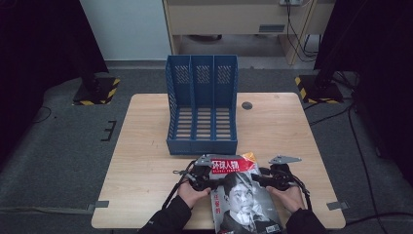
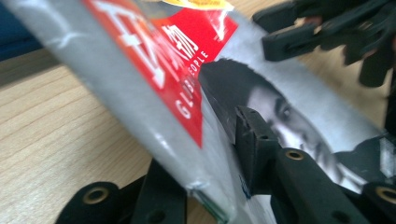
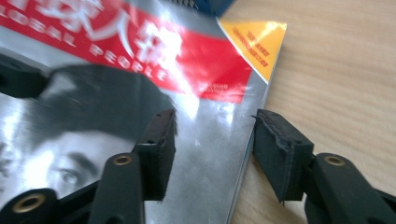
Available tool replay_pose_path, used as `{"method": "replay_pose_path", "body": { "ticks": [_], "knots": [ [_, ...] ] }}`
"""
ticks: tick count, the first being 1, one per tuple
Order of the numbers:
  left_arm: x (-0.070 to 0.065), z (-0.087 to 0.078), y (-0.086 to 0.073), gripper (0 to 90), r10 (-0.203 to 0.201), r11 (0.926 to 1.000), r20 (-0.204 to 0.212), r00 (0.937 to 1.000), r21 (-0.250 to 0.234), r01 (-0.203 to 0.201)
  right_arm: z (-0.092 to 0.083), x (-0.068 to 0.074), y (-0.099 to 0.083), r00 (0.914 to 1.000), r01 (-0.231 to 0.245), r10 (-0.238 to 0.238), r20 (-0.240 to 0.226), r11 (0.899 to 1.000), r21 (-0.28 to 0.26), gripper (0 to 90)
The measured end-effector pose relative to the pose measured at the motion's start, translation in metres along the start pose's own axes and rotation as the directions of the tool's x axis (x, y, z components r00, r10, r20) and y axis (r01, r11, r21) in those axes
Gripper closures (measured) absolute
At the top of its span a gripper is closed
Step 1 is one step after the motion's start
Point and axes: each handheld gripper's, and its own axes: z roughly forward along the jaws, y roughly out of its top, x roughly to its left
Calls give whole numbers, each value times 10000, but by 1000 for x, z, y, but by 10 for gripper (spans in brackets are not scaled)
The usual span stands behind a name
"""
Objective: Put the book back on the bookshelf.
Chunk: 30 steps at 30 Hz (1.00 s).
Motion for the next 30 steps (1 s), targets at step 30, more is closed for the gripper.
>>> {"method": "replay_pose_path", "body": {
  "ticks": [30],
  "knots": [
    [-3,8,12,577,-46,9982,271,9996,596,30,3,0,-2,9994,280,-284,215,9994,211,474]
  ]
}}
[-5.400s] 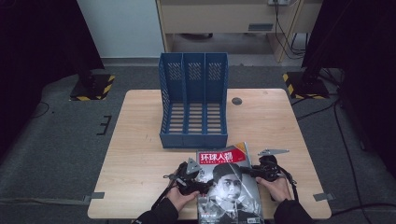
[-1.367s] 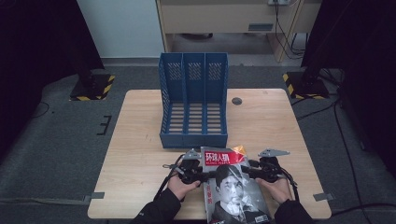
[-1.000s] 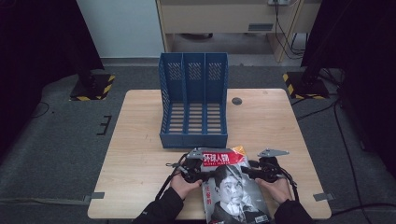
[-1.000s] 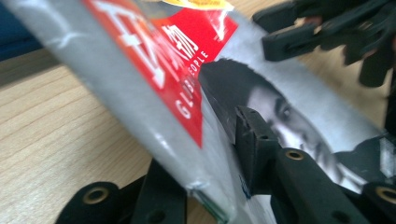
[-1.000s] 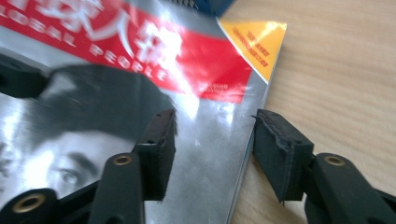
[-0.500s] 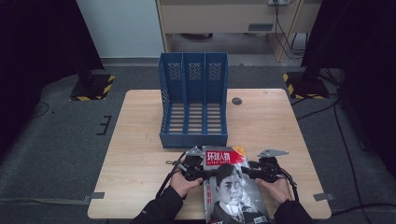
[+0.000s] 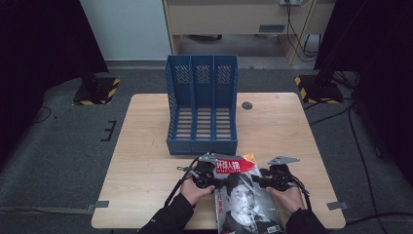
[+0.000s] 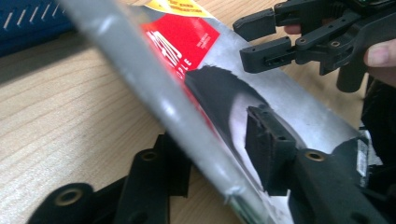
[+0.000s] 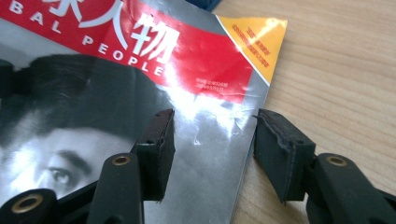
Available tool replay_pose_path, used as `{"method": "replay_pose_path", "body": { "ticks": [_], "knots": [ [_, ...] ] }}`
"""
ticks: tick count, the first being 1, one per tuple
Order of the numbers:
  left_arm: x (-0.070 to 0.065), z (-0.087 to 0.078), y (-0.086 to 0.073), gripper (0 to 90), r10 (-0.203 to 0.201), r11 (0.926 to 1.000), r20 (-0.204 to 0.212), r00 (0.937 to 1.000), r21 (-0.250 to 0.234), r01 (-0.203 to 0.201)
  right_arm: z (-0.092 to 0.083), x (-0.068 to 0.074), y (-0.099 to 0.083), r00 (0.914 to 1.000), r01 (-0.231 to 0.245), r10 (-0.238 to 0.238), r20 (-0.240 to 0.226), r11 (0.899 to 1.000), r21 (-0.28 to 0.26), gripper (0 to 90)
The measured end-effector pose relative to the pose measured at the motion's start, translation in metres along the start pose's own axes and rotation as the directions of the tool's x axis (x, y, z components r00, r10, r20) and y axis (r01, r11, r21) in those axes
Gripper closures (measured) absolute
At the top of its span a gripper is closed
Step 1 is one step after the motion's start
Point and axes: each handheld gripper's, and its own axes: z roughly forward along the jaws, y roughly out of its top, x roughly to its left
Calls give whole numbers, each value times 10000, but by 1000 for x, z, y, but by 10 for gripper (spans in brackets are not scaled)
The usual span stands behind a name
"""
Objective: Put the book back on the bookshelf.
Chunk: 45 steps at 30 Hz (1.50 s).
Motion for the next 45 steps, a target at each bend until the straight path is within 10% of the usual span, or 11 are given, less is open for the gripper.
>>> {"method": "replay_pose_path", "body": {
  "ticks": [3,12,34,45],
  "knots": [
    [0,5,-3,500,20,10000,-184,9998,80,-19,1,1,0,10000,-16,15,16,9999,111,459],
    [-1,2,-5,752,-474,9984,-348,9983,-337,462,1,1,-1,10000,-43,43,-69,10000,39,438],
    [-9,-36,15,860,-736,9921,298,9968,-999,762,-13,-11,2,9957,-583,510,-779,9938,-946,370],
    [-13,-67,28,862,-440,9856,562,9975,-1609,526,-27,-33,-2,9932,-1107,1149,181,9812,-1584,233]
  ]
}}
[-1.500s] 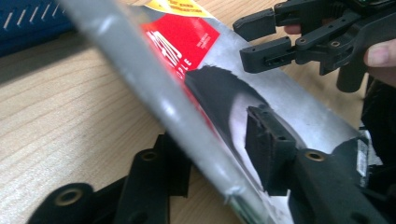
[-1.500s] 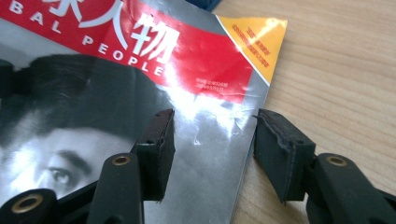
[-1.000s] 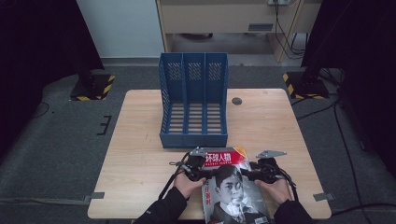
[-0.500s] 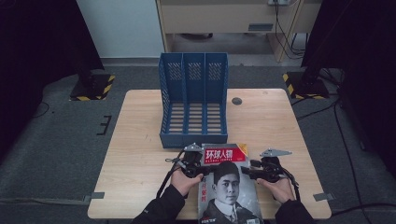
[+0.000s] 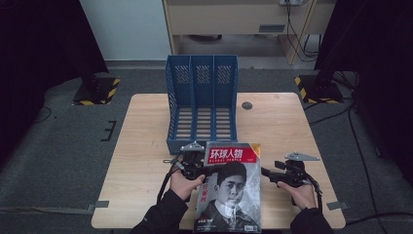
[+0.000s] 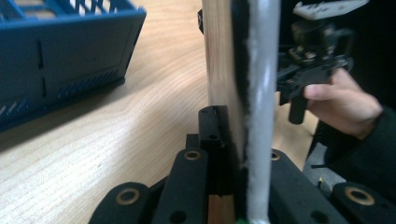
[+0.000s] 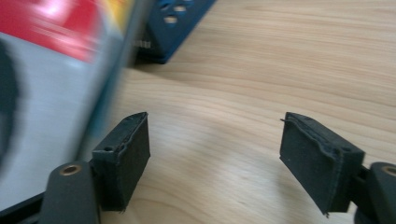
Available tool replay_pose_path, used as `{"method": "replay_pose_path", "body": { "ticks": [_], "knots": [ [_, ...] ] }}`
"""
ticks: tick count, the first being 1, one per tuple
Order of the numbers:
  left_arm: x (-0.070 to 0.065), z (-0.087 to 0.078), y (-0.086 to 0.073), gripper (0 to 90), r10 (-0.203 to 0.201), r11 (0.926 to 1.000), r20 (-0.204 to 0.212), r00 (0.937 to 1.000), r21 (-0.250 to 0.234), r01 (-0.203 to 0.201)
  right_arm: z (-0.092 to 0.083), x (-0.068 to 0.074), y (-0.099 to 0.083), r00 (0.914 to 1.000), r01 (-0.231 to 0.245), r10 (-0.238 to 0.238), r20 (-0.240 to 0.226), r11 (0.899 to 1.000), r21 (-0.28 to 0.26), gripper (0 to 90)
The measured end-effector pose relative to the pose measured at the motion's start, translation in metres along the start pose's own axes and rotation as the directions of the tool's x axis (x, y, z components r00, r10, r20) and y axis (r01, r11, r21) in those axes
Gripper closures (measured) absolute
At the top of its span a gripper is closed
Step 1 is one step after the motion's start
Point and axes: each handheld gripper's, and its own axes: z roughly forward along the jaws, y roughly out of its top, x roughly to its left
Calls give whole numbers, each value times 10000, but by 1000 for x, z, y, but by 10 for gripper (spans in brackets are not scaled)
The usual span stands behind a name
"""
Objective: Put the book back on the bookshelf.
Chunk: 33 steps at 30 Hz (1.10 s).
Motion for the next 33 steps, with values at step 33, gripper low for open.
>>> {"method": "replay_pose_path", "body": {
  "ticks": [33],
  "knots": [
    [-19,-77,35,863,391,9770,-314,9987,-2085,-448,12,-7,-17,9606,1313,-1616,2261,9809,1432,76]
  ]
}}
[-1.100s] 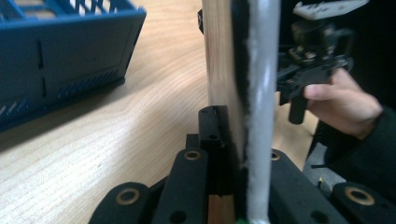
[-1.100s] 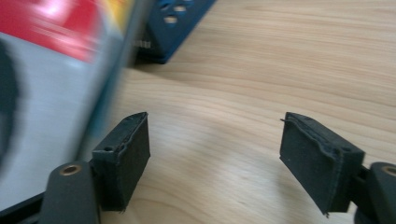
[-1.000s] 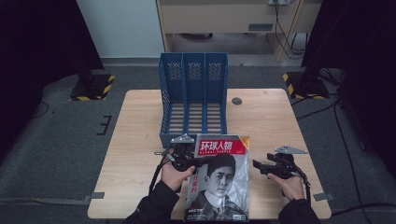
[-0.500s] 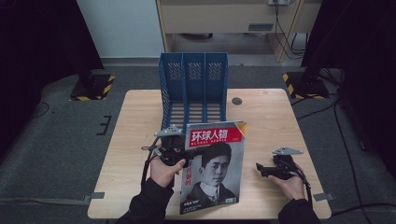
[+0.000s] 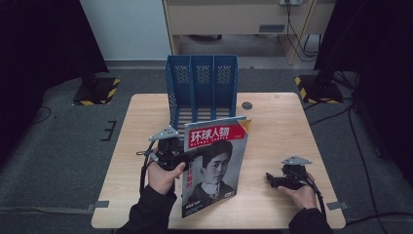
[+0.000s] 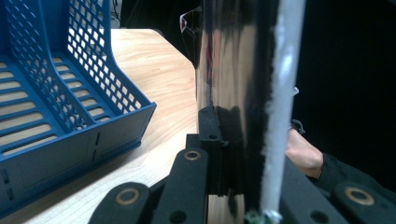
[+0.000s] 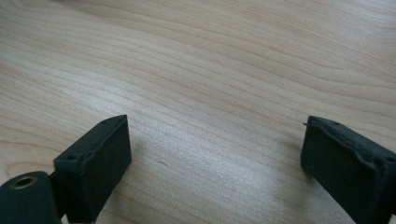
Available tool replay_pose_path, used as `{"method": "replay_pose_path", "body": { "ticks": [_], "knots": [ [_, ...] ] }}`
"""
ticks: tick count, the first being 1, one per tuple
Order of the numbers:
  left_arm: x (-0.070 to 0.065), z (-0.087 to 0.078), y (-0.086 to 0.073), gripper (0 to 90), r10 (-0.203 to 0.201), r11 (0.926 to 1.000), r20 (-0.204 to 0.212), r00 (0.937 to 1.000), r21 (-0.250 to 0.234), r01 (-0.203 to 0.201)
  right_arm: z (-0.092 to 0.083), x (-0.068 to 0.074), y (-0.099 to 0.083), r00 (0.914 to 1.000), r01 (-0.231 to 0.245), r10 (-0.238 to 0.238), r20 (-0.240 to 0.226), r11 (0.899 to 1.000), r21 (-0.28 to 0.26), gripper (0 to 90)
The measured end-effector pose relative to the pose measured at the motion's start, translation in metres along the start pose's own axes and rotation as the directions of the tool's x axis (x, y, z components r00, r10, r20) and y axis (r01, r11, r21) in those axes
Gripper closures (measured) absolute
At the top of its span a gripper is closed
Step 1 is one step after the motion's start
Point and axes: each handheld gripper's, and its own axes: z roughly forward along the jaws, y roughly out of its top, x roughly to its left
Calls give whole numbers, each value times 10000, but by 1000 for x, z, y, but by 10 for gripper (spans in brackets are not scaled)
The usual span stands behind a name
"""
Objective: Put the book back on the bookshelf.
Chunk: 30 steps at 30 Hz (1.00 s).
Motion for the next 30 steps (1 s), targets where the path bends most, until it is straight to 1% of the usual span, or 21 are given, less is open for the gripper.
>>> {"method": "replay_pose_path", "body": {
  "ticks": [2,6,8,16,17,23,25,30],
  "knots": [
    [-1,-3,2,863,20,9999,-43,10000,-101,-21,2,0,-2,10000,56,-56,-28,9997,-224,61],
    [-2,-11,6,862,31,9992,-51,10000,-392,-32,1,0,-2,10000,40,-40,-36,9998,-216,60],
    [-1,-16,8,863,-13,9986,-44,10000,-527,11,2,0,-2,9999,122,-122,-22,9997,-233,51],
    [1,-34,14,863,-84,9953,-310,9995,-963,53,2,1,-2,10000,65,-66,-65,9998,-169,35],
    [2,-37,15,863,-130,9949,-322,9994,-1003,97,2,1,-2,10000,65,-66,-65,9998,-169,35],
    [2,-48,17,863,-56,9927,-570,9984,-1209,-14,3,1,-2,10000,58,-59,-65,9999,-162,31],
    [2,-51,19,862,-36,9918,-582,9983,-1278,-39,3,1,-2,10000,66,-67,-56,9998,-161,30],
    [4,-61,22,863,-91,9894,-751,9971,-1452,-19,3,1,-2,9999,95,-96,-83,9999,-138,27]
  ]
}}
